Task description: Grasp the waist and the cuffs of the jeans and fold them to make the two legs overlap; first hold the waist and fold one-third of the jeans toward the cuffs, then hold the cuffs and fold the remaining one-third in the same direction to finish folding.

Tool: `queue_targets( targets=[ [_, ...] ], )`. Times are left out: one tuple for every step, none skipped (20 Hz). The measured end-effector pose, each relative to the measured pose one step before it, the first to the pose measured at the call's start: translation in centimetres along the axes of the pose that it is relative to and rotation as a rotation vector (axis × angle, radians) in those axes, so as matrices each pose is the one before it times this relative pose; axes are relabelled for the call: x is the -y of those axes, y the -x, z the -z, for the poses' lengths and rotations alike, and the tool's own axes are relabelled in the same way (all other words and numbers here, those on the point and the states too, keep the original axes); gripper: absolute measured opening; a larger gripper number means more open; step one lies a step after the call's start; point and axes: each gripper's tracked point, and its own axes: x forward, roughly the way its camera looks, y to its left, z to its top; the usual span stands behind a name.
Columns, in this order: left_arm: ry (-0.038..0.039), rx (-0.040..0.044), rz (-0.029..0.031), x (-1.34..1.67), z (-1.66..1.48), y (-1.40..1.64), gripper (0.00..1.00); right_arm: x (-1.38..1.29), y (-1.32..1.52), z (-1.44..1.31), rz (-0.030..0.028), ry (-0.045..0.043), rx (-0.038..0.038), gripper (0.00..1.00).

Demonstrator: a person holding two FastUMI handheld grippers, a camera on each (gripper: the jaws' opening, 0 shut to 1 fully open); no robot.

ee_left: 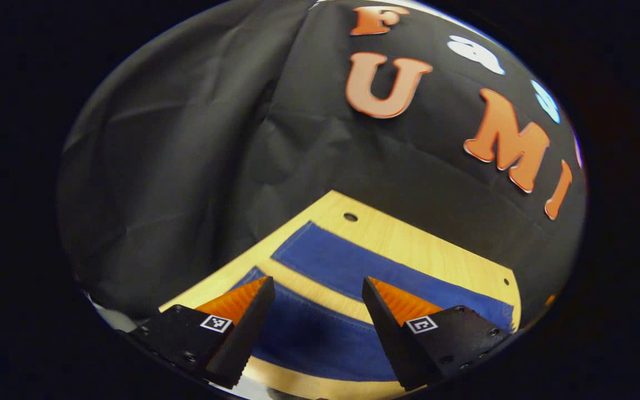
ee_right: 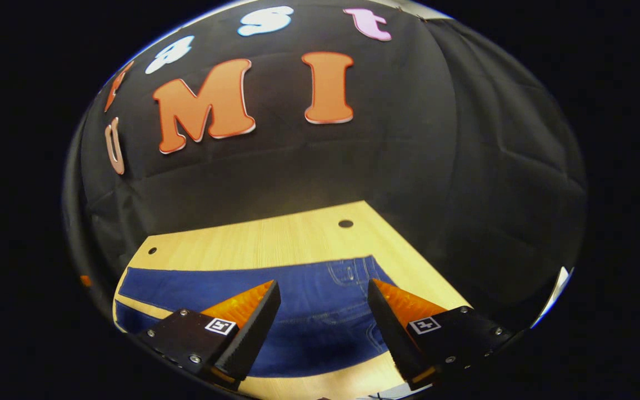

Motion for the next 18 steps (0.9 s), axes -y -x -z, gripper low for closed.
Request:
queue_targets(
  targets=[
    [0.05595, -0.04516, -0.00988, -1.116, 0.887, -0.578, 0.98, 0.944, -0.137, 1.101, 0.01984, -0.02305, -0.04208, 0.98],
    [0.05225, -0.03766, -0.01259, -1.103, 0.865, -0.514, 0.98, 0.421, -0.184, 0.961, -0.00052, -0.02912, -0.03349, 0.98],
    [0.0493, -0.03911, -0.01596, -1.089, 0.838, -0.496, 0.98, 0.602, -0.312, 1.023, -0.00473, -0.04046, -0.04396, 0.98],
    [0.04488, -0.03528, -0.01382, -1.149, 0.512, -0.679, 0.98, 0.311, -0.289, 1.112, -0.01511, -0.05016, -0.05532, 0.98],
    [0.04406, -0.03653, -0.00536, -0.691, 0.623, -0.683, 0.98, 0.592, -0.251, 0.943, -0.00322, -0.05993, -0.0455, 0.98],
    [0.04576, -0.03498, -0.00664, -0.847, 0.775, -0.51, 0.98, 0.711, -0.458, 0.702, -0.00199, -0.06553, -0.03846, 0.98],
    [0.0441, -0.02967, -0.00584, -0.775, 0.389, -0.415, 0.98, 0.755, -0.643, 0.397, -0.00015, -0.06521, -0.03319, 0.99],
    [0.03987, -0.0232, -0.00815, -0.877, 0.356, -0.63, 0.98, 0.805, -0.677, 0.516, 0.00069, -0.05499, -0.03515, 0.99],
    [0.0375, -0.022, -0.0128, -0.371, 0.343, -0.223, 0.98, 0.885, -0.694, 0.468, 0.0005, -0.04216, -0.02197, 0.99],
    [0.04045, -0.02154, -0.00047, -0.143, 0.292, 0.234, 0.98, 0.97, -0.692, 0.361, 0.01281, -0.03014, -0.02761, 0.99],
    [0.04122, -0.01734, -0.00354, -0.767, 0.124, -0.073, 0.98, 0.971, -0.678, 0.45, 0.00894, -0.02406, -0.02261, 0.98],
    [0.04074, -0.02139, 0.00346, -0.542, -0.062, -0.254, 0.98, 0.9, -0.697, 0.309, 0.00724, -0.02507, -0.01732, 0.98],
    [0.04517, -0.01578, -0.00277, -0.657, 0.024, -0.186, 0.98, 0.749, -0.814, 0.471, 0.01047, -0.03131, -0.02425, 0.98],
    [0.04769, -0.01293, 0.01141, -0.26, -0.23, -0.253, 0.98, 0.537, -0.387, 0.37, -0.00333, -0.03754, -0.02236, 0.98],
    [0.04312, -0.00979, -0.00892, -0.631, -0.261, 0.201, 0.98, 0.472, -0.366, 0.361, 0.00483, -0.03897, -0.02398, 0.98],
    [0.0307, -0.00365, -0.01795, -0.683, -0.382, -0.091, 0.98, 0.52, -0.301, 0.218, -0.00301, -0.03305, -0.01264, 0.98],
    [0.01808, 0.00006, -0.01037, -0.558, -0.145, 0.16, 0.98, 0.571, -0.548, 0.074, 0.00657, -0.02276, -0.01032, 0.97],
    [0.01455, -0.01696, -0.01217, -0.468, 0.029, 0.342, 0.98, 0.537, -0.278, -0.031, 0.00474, -0.01763, -0.00934, 0.98]
  ],
)
